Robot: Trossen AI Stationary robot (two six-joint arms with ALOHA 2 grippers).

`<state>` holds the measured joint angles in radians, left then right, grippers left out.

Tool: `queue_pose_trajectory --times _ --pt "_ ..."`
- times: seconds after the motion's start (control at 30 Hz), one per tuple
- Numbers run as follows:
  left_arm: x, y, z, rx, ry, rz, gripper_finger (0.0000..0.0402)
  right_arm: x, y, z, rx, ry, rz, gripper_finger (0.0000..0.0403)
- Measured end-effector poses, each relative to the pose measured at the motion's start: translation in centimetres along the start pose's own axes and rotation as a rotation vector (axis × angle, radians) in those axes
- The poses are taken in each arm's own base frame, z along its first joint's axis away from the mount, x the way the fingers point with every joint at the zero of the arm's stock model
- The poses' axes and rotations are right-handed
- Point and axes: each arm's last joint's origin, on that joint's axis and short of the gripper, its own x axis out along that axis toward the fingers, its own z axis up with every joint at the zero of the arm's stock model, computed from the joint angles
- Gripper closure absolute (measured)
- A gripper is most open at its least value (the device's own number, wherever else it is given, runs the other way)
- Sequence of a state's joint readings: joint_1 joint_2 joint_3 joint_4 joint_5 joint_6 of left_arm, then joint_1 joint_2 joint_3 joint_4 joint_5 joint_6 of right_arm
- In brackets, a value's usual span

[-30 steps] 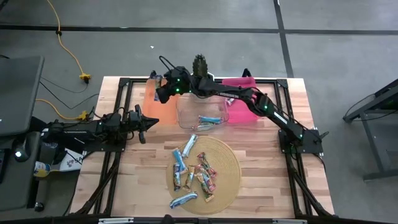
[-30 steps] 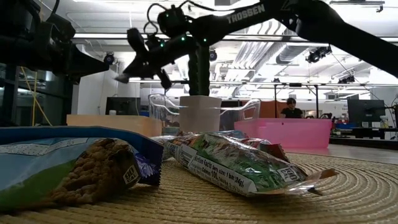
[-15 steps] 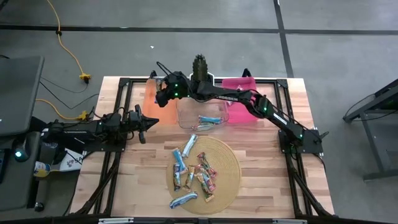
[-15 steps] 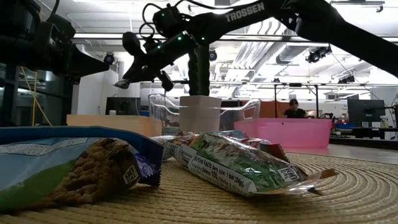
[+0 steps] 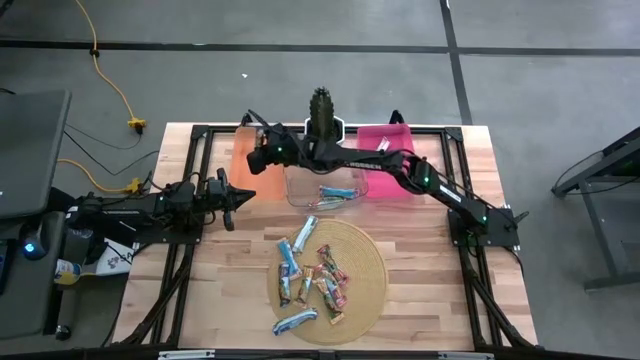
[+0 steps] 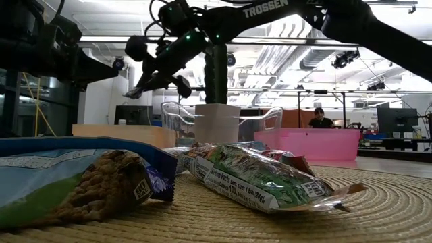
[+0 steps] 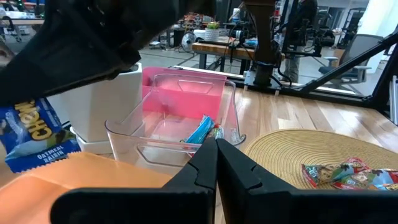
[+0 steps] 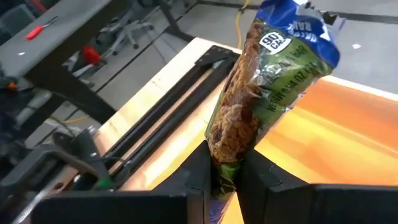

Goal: Pick and place Granola Bars by type
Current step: Put the blue granola bar into the orange bin

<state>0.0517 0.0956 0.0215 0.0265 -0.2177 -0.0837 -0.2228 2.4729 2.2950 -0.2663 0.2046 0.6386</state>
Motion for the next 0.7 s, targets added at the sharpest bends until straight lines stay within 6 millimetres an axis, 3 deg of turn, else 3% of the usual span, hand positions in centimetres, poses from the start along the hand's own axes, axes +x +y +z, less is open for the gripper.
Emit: queue_pose_trajectory --times 0.37,0.7 --pt "0.0 0.0 0.0 0.0 0.0 0.0 0.04 1.1 -1.3 -3.4 0.051 0.112 0.005 0.0359" --pt "0.0 0.0 0.0 0.0 0.0 0.001 0.04 1.2 -1.4 -3.7 0.051 0.126 0.024 0.0357"
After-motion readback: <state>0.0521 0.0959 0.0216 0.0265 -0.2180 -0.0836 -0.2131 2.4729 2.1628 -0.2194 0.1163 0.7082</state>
